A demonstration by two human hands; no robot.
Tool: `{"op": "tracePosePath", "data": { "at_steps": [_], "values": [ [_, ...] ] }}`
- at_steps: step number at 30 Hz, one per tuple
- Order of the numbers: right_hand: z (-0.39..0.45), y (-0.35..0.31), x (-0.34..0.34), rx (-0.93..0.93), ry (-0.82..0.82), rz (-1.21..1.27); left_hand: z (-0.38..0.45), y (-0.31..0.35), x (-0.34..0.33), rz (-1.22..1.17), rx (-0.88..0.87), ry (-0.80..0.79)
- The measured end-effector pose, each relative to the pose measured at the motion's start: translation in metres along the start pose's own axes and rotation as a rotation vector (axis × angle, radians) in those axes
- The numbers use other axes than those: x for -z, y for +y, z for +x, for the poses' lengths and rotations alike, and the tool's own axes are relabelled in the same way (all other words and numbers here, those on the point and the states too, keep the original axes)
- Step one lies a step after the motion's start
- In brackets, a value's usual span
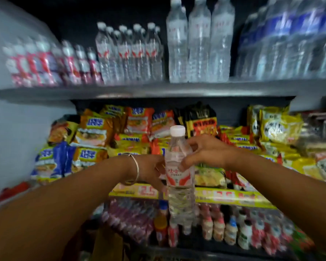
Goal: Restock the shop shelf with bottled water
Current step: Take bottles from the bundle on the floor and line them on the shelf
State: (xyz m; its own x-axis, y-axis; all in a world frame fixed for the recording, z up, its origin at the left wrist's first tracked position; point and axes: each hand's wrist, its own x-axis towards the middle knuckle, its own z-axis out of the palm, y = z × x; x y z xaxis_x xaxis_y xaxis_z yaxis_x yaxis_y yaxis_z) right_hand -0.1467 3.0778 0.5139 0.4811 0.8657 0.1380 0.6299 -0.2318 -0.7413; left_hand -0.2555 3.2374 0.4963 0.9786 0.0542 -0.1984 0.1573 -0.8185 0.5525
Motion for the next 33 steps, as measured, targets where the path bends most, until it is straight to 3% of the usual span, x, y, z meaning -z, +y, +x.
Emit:
{"op": "tracePosePath", "data": {
  "at_steps": [7, 15, 26, 33],
  "values": [
    [0.068, -0.127, 0.076, 0.145, 0.150, 0.055, -0.039, 0.022, 0.152, -0.079, -0.019, 0.119],
    [0.167, -0.236, 0.132, 0.252, 0.307, 0.133, -0.045, 0.014, 0.289, -0.105, -0.092, 0.403],
    [0.310, -0.237, 0.125, 0.163, 0.318, 0.132, 0.027, -0.069, 0.360, -0.078, 0.018, 0.574],
    [0.379, -0.212, 0.115, 0.101, 0.339, 0.171, 0.085, -0.106, 0.375, 0.001, 0.013, 0.532]
  ]
}}
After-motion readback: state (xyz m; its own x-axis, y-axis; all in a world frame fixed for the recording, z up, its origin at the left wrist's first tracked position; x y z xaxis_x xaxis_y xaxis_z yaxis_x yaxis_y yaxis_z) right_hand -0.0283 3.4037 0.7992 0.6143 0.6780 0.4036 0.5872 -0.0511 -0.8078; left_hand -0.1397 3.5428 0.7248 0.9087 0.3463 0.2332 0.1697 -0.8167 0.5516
